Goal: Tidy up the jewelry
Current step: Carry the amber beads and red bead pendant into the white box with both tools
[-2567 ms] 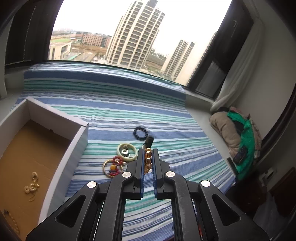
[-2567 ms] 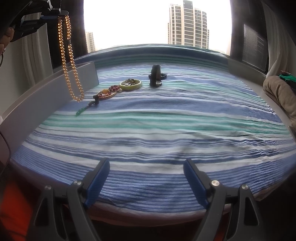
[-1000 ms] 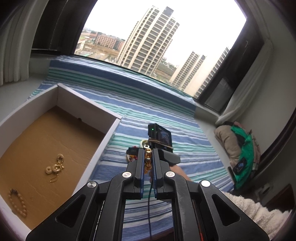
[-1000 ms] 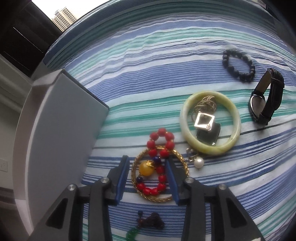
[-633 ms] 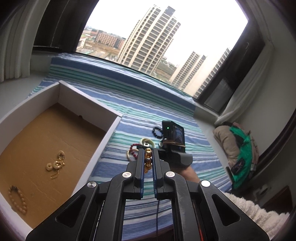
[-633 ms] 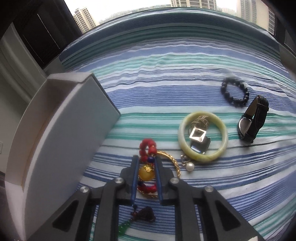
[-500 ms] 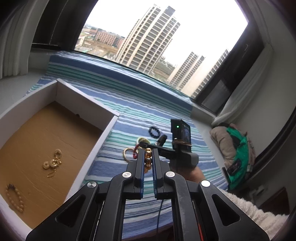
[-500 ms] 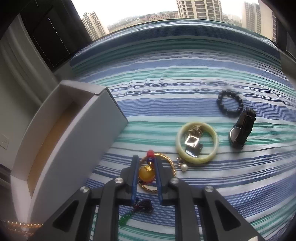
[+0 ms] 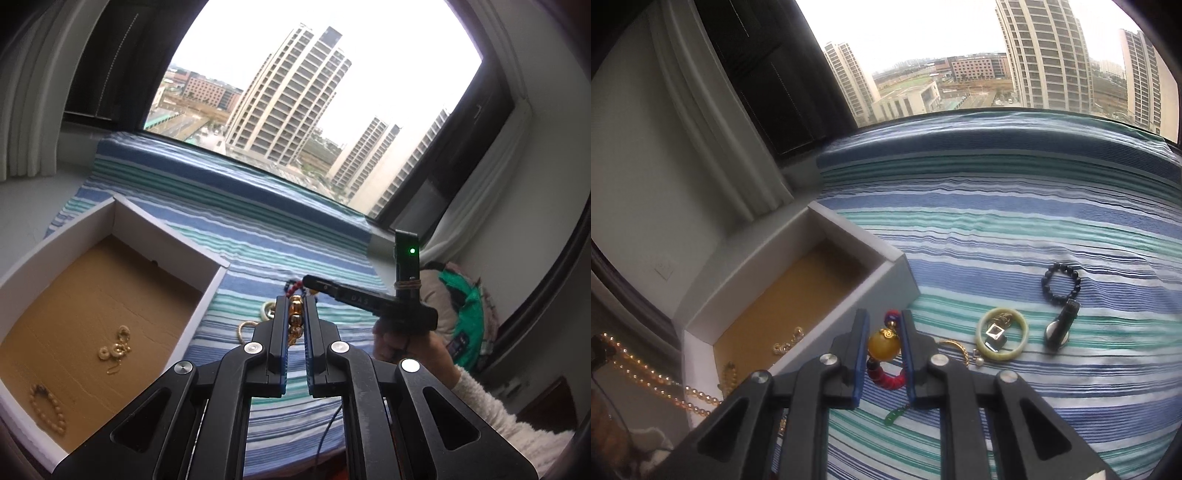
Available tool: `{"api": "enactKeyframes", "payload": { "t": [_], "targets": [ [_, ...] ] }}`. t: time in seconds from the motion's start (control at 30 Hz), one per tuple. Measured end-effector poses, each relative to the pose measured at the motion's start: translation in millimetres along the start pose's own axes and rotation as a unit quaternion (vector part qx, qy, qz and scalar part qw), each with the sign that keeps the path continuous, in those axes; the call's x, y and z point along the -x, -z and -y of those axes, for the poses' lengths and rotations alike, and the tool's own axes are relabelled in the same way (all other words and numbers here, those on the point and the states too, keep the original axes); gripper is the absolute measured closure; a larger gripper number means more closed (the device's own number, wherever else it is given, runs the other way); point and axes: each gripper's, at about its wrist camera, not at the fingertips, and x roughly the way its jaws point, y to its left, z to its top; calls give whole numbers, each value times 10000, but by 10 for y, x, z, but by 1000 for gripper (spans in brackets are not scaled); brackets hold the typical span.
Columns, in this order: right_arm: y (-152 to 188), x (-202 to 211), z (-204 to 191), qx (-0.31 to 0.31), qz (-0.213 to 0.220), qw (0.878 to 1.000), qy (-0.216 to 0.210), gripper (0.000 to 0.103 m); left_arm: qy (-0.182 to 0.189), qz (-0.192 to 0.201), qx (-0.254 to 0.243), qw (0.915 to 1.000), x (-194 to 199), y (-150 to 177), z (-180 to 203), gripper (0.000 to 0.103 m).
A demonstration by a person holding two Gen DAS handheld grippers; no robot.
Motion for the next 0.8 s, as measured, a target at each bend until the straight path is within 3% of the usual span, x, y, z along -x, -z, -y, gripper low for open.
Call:
{"api": "enactKeyframes", "payload": {
  "t": [0.27, 0.4, 0.57, 0.8],
  "targets": [
    [-277, 137, -638, 518, 154, 9970, -559, 86, -368, 648, -86, 9972, 482, -344, -105, 98],
    [-395, -16, -984, 710, 126, 9941, -814, 86, -648, 798, 27, 9947, 627, -432, -335, 98],
    [-479, -380, -1396, 925, 33, 9903, -1034, 86, -1087, 788, 291, 9905, 618, -437, -754, 98],
    [-466, -1112, -1833, 1346, -94, 9846, -1114, 86, -1681, 445, 868, 9809, 382, -198, -1470, 98]
  ]
}}
